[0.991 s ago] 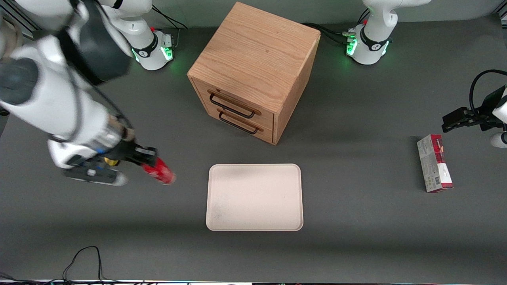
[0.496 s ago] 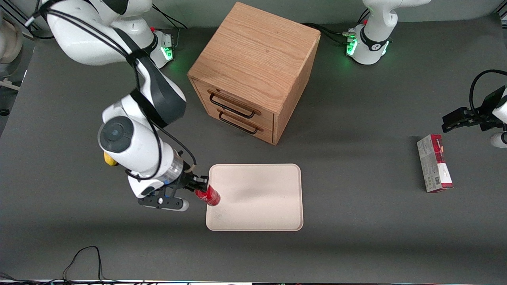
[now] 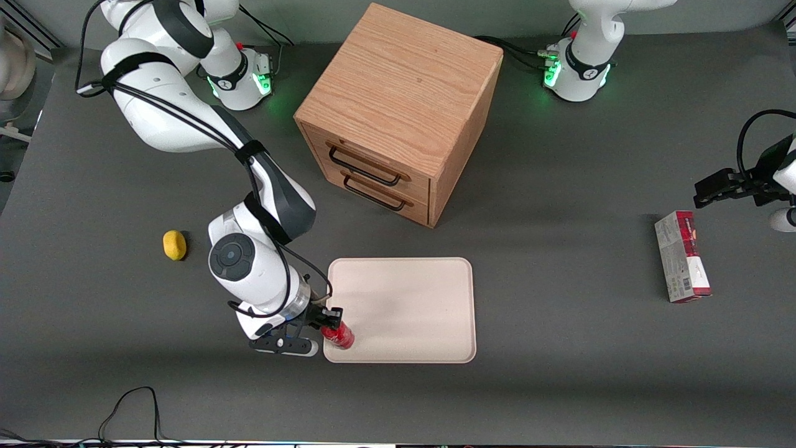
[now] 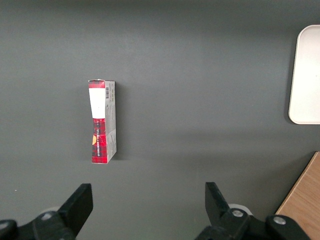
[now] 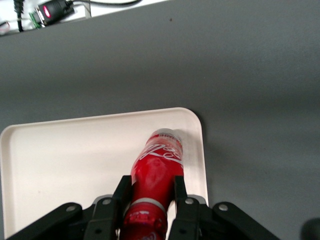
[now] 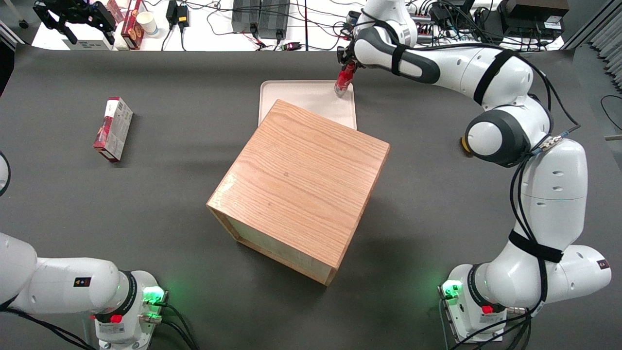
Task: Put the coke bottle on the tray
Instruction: 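Lower the bottle onto the tray and open the right gripper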
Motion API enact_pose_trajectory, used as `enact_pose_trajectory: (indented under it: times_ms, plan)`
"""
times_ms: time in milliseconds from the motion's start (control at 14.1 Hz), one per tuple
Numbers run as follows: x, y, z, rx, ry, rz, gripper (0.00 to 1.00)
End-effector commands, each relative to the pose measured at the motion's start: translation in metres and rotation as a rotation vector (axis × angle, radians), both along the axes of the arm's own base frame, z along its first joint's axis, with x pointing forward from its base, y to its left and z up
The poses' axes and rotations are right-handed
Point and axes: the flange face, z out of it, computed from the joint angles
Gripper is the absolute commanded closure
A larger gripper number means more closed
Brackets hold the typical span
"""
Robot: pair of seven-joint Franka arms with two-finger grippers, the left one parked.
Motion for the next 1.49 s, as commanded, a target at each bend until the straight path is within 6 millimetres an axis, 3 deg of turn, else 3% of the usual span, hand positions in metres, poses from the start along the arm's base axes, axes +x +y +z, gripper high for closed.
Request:
enact_pose_trajectory:
  times_ms: [0,71,142,212,283,354,566,708,920,1062,1204,1345,1416]
  plan:
    - [0.004,0.004,0.01,-0.008,-0.032,0.03,1.0]
    - [0.002,0.004,0.005,-0.011,-0.022,0.03,1.0]
    - [0.001,0.005,0.003,-0.012,-0.016,0.026,0.59]
    - [-0.001,0.007,-0.002,-0.016,-0.011,0.027,0.41]
    - [-0.002,0.008,-0.005,-0.021,-0.024,0.033,0.07]
    - [-0.002,0.008,-0.007,-0.035,-0.035,0.041,0.0]
    - [0.001,0.002,0.009,-0.047,-0.06,0.034,0.0]
    - [0.001,-0.004,0.032,-0.084,-0.09,0.029,0.0]
    - [-0.02,-0.025,0.078,-0.19,-0.01,0.019,0.0]
    - [-0.037,-0.058,0.112,-0.229,0.077,0.06,0.0]
    - [-0.057,-0.103,0.145,-0.208,0.116,0.059,0.0]
    - [-0.089,-0.154,0.173,-0.206,0.132,0.007,0.0]
    - [-0.122,-0.19,0.193,-0.218,0.141,0.039,0.0]
